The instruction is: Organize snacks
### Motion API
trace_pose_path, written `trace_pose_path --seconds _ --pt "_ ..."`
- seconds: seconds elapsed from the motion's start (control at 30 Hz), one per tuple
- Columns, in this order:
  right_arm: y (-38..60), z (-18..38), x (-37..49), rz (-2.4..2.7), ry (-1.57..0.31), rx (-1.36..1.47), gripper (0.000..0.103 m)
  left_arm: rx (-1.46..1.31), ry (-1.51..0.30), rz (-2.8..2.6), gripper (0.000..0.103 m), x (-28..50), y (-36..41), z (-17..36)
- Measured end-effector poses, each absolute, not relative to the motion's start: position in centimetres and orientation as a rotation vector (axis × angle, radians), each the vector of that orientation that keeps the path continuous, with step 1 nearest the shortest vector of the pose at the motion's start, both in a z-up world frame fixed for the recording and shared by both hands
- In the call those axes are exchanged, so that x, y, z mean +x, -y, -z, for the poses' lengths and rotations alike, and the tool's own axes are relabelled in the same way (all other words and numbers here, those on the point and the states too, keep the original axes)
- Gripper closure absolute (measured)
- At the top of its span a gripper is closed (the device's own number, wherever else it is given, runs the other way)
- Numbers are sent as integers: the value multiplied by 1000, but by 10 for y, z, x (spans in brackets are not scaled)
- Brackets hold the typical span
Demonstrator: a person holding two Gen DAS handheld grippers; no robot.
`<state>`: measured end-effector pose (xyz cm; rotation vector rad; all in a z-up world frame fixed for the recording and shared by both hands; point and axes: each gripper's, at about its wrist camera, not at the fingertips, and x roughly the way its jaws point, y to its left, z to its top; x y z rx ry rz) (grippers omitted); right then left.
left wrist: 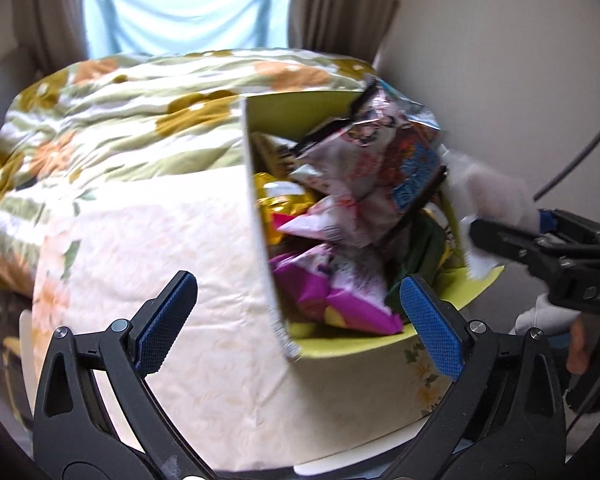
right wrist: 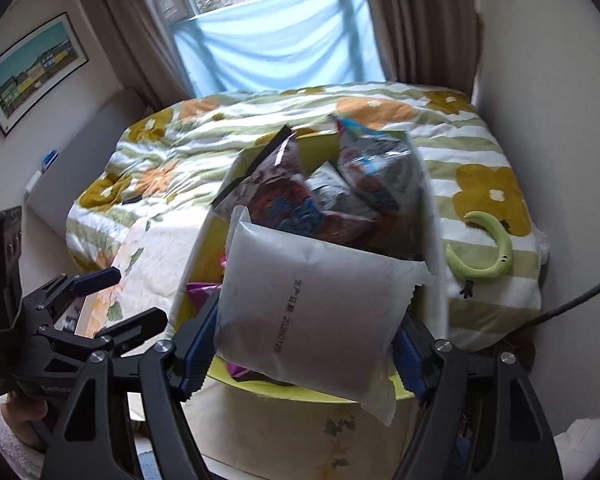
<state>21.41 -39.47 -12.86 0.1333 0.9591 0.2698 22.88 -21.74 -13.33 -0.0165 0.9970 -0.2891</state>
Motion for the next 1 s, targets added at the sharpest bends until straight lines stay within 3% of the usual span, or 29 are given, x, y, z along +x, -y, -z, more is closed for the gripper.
trace_pose_path --seconds 0.07,0.13,0.17,0.3,0.53,1.0 --pt "385 136 219 -282 -996 116 29 -15 -1002 263 2 223 210 132" --pt "380 139 219 -280 -983 109 21 -13 -1005 246 2 219 206 133" --pt "379 140 217 -267 -967 107 10 -13 -1006 240 2 216 203 135" --pt "382 144 208 -248 -950 134 3 -17 -1016 225 2 204 193 143" --pt "376 130 185 -187 -903 120 3 -10 -973 238 2 185 175 127" --pt "311 34 84 -93 -648 73 2 28 -639 138 1 86 93 8"
